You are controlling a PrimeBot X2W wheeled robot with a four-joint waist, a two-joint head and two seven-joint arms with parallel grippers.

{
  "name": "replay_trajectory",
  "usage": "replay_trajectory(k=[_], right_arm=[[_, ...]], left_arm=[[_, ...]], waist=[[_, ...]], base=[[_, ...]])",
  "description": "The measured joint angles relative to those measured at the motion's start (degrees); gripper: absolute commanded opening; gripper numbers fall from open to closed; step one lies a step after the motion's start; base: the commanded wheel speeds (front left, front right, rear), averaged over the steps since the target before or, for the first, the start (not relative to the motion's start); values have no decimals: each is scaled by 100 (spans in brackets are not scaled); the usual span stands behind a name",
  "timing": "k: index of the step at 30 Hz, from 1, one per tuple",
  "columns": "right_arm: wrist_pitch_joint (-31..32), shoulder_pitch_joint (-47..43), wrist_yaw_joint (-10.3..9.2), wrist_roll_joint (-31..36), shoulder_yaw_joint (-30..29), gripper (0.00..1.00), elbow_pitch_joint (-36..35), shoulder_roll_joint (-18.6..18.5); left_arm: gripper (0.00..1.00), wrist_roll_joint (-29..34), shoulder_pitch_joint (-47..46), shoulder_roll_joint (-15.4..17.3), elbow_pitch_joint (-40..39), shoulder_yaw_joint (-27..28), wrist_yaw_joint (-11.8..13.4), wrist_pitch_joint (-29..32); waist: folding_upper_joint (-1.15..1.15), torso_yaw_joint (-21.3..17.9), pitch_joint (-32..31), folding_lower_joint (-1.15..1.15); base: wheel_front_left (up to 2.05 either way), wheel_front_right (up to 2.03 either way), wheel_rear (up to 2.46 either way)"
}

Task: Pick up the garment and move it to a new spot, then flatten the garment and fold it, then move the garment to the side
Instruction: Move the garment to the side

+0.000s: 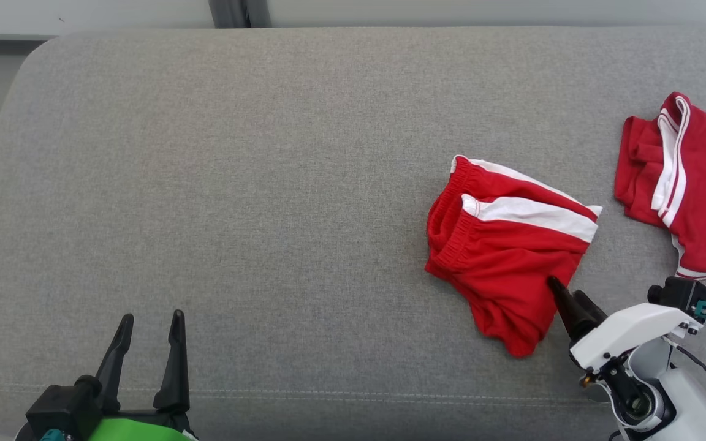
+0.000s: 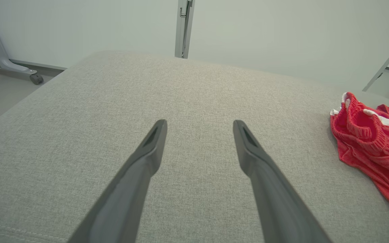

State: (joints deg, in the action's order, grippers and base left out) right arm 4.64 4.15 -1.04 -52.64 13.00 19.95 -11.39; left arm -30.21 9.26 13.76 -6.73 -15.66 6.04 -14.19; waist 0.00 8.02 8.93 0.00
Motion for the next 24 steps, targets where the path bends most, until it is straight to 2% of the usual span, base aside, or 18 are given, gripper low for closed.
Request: replay_trajectory(k=[9,13,14,15,17,20,24], right_arm=[[20,399,7,-498,-249,100,389,388],[53,524,183,-673,-249,100,517,479],[79,548,240,-706,-243,71,538,501],[134,584,319,-744,-213,0,552,509],[294,656,466,-767,-92,0,566,498],[547,759,538,-724,112,0,615,423],[1147,1091,608,-492,442,0,576,-134]], left_arm=[[100,-1,-113,-25,-23,-2,0,0],[100,-3,-146,-41,-13,18,0,0],[100,-3,-146,-42,-10,18,0,0],[100,-3,-146,-46,-5,19,0,0],[100,-7,-147,-59,10,19,0,0],[100,-22,-152,-73,36,26,0,0],[100,-30,-160,-85,41,62,0,0]], waist=[[0,142,210,0],[0,171,251,0],[0,173,257,0],[0,174,263,0],[0,176,275,0],[0,172,283,0],[0,158,299,0]], base=[[0,0,0],[0,0,0],[0,0,0],[0,0,0],[0,0,0],[0,0,0],[0,0,0]])
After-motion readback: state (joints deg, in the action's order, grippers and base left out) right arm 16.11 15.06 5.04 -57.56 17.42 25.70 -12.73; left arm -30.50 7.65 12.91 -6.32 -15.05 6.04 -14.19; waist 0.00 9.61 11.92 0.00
